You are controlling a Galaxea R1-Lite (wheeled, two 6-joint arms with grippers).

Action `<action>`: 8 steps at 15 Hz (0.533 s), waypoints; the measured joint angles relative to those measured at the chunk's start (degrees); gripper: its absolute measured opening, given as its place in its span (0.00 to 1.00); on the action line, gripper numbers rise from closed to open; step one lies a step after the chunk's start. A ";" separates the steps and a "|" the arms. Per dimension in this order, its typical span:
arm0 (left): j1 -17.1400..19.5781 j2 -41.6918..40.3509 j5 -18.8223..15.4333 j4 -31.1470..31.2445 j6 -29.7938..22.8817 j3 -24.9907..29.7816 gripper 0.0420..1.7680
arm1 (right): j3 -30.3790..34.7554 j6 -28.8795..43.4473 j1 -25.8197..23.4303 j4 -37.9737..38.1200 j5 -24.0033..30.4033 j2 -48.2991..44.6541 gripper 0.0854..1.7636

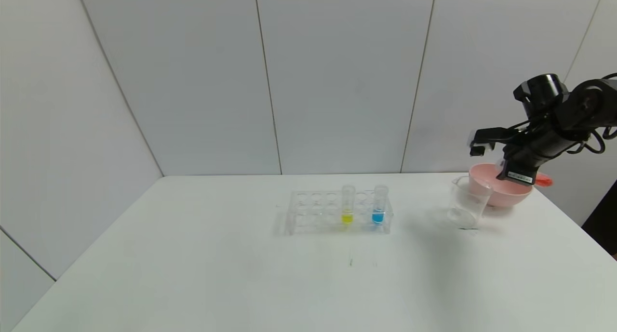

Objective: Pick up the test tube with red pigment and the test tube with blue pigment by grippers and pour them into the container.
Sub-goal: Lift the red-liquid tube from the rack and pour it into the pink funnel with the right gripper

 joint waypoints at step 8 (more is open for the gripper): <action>0.00 0.00 0.00 0.00 0.00 0.00 1.00 | -0.02 -0.90 1.26 -2.04 -4.55 0.98 0.26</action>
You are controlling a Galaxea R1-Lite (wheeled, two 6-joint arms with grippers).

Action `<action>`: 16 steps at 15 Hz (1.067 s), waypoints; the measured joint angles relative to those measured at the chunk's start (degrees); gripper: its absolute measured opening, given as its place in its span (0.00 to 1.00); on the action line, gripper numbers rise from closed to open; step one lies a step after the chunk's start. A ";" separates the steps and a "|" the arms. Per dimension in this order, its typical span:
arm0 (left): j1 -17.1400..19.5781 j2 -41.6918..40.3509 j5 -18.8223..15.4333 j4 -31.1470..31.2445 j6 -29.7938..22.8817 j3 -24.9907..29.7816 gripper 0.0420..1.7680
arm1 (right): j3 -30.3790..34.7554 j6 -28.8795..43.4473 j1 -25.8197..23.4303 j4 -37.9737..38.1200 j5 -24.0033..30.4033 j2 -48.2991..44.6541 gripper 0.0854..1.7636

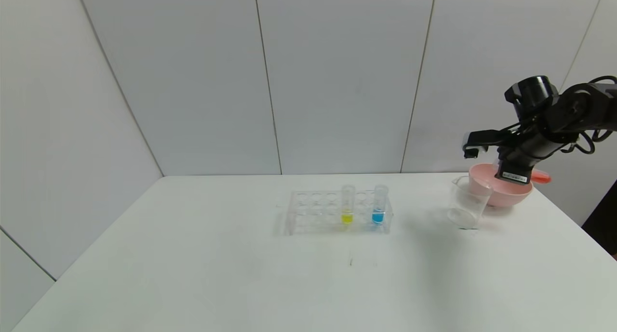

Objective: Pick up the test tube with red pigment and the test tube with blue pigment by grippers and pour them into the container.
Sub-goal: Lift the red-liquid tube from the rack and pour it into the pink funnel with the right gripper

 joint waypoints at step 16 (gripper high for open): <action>0.00 0.00 0.00 0.00 0.00 0.00 1.00 | 0.00 -4.88 1.57 -1.77 -6.31 0.82 0.26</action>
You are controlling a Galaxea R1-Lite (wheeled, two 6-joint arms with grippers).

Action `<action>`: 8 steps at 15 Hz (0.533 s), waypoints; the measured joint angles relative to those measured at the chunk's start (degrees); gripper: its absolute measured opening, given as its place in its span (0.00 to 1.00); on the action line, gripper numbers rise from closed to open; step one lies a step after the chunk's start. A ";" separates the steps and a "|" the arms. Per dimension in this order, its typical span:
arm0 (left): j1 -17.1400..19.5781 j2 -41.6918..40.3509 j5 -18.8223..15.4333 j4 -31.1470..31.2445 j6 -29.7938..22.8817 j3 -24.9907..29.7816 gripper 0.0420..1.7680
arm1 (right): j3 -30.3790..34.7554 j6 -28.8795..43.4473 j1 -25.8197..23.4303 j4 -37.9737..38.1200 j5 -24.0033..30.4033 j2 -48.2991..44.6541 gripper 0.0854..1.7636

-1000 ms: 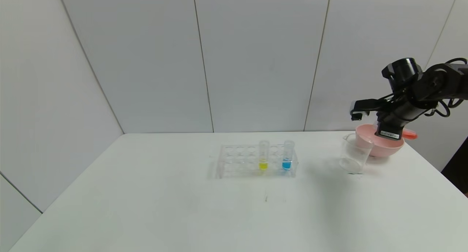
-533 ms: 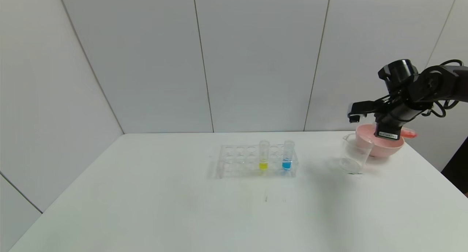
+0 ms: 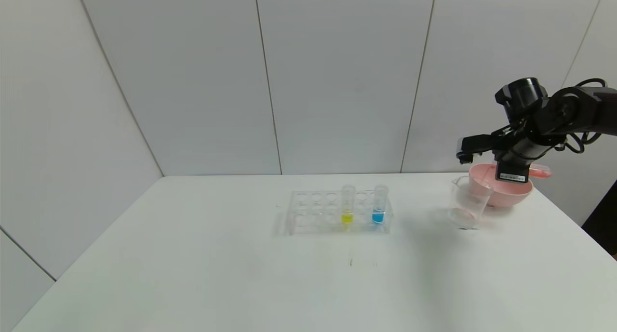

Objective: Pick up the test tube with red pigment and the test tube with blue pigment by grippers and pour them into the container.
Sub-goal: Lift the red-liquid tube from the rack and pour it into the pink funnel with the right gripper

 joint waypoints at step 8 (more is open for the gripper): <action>0.00 0.00 0.00 0.00 0.00 0.00 1.00 | 0.00 -2.57 1.24 0.05 -3.94 -0.30 0.26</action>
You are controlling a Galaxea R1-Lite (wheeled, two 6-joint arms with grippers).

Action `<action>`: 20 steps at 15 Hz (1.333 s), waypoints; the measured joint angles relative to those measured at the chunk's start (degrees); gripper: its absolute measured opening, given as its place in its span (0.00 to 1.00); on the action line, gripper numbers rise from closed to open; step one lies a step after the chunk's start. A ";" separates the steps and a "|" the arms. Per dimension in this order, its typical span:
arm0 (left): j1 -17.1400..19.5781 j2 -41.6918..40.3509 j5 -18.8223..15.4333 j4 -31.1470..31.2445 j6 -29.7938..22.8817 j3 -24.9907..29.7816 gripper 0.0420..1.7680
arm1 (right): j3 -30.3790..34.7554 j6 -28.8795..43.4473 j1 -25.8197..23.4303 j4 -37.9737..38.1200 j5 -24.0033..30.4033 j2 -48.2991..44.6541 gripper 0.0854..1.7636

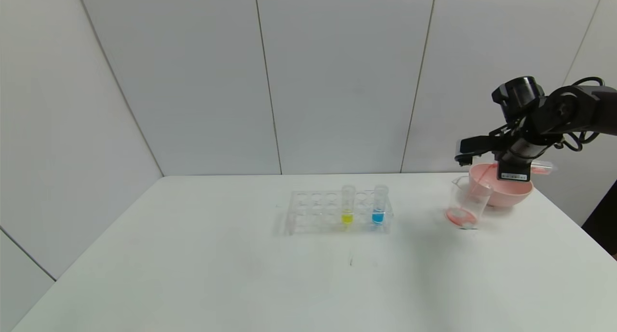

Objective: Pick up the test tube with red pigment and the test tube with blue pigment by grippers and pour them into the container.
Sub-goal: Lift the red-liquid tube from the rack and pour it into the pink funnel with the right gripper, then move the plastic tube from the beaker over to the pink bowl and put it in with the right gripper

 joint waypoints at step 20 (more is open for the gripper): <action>0.00 0.00 0.00 0.02 0.00 0.00 1.00 | 0.00 -4.67 2.65 3.78 -11.03 -1.34 0.26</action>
